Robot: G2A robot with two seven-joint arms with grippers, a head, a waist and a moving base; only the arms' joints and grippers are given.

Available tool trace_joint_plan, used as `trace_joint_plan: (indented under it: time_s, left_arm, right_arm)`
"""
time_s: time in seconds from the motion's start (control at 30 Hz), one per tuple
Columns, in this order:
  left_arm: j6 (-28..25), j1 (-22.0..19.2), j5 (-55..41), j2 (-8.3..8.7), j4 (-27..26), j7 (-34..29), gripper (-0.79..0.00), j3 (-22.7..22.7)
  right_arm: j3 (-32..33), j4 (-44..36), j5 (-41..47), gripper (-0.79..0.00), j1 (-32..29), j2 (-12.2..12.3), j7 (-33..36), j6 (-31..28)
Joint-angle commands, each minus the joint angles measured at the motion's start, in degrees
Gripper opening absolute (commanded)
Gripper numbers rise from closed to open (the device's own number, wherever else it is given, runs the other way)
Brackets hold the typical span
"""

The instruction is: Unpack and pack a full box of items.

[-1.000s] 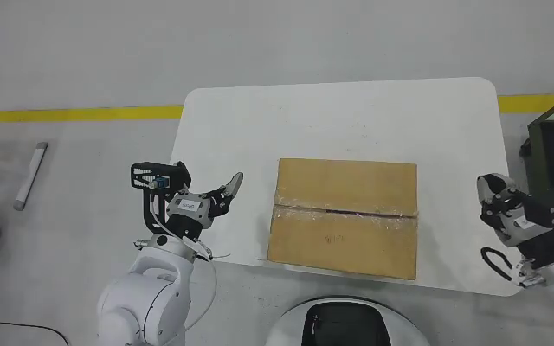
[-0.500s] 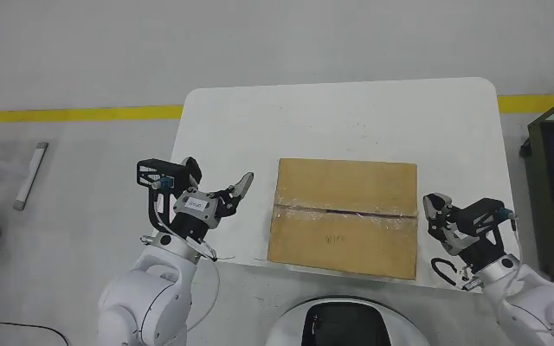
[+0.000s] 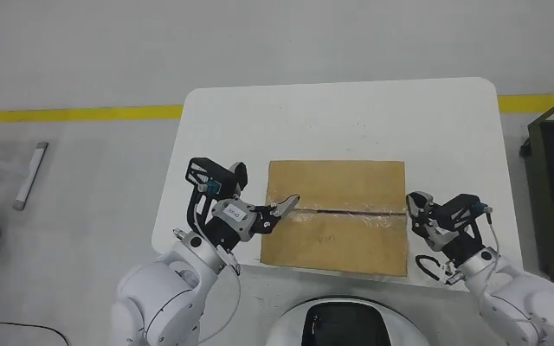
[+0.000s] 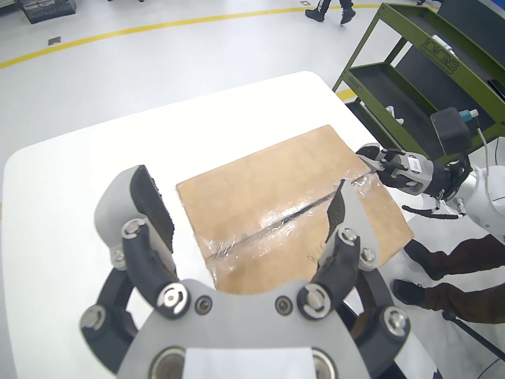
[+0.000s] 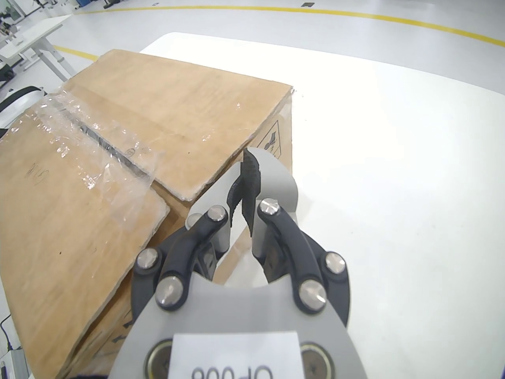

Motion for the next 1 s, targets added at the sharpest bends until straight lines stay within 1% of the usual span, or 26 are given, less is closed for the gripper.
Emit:
trace_joint_plan:
  time_s: [0.0, 0.13, 0.2, 0.27, 0.33, 0.37, 0.4, 0.5, 0.6, 0.63, 0.8, 0.97]
  left_arm:
    - [0.0, 0.0, 0.0, 0.00, 0.0, 0.0, 0.000, 0.0]
    - [0.0, 0.0, 0.0, 0.00, 0.0, 0.0, 0.000, 0.0]
    - [-0.2, 0.4, -0.4, -0.03, 0.3, 1.7, 0.000, 1.1]
    - [-0.7, -0.1, -1.7, -0.14, 0.9, 2.0, 0.000, 4.2]
    - [-1.2, -1.4, -2.4, -0.31, 2.3, 1.3, 0.000, 8.4]
    - [-0.4, -2.1, -3.3, -0.47, 3.4, 0.5, 0.000, 10.4]
    - [1.2, -2.9, -5.1, -0.71, 4.2, -0.3, 0.000, 12.5]
    - [1.1, -6.9, -4.6, -1.19, 7.2, -2.1, 0.000, 18.1]
    - [2.9, -9.7, -3.3, -1.75, 10.3, -2.4, 0.000, 22.4]
    - [2.6, -10.7, -2.9, -1.91, 11.2, -2.0, 0.000, 23.3]
    - [2.6, -10.7, -2.9, -1.91, 11.2, -2.0, 0.000, 23.3]
    - [2.6, -10.7, -2.9, -1.91, 11.2, -2.0, 0.000, 23.3]
  right_arm:
    - [1.8, -0.1, 0.9, -0.785, -0.9, 0.0, -0.4, 1.0]
    - [5.6, -0.8, 2.9, -0.785, -3.5, 0.0, -0.8, 1.9]
    - [7.4, -0.9, 2.7, -0.785, -4.8, 0.0, -1.1, 2.1]
    - [8.9, -0.8, 2.9, -0.785, -5.9, 0.0, -1.5, 2.2]
    - [10.0, -0.8, 3.6, -0.785, -6.7, -0.1, -1.7, 2.2]
    - [10.5, -0.8, 3.7, -0.785, -7.0, -0.1, -1.8, 2.1]
    - [11.0, -0.8, 3.9, -0.785, -7.4, -0.1, -1.9, 2.1]
    - [11.9, -0.8, 3.8, -0.785, -8.2, -0.1, -2.4, 1.8]
    - [12.4, -0.7, 4.1, -0.785, -8.8, -0.2, -2.9, 1.4]
    - [12.5, -0.7, 4.2, -0.785, -8.9, -0.2, -3.1, 1.3]
    - [10.5, 0.2, 3.3, -0.785, -7.8, -0.2, -2.7, -1.3]
    - [4.8, 2.6, 1.0, -0.785, -3.6, -0.2, -1.9, -4.4]
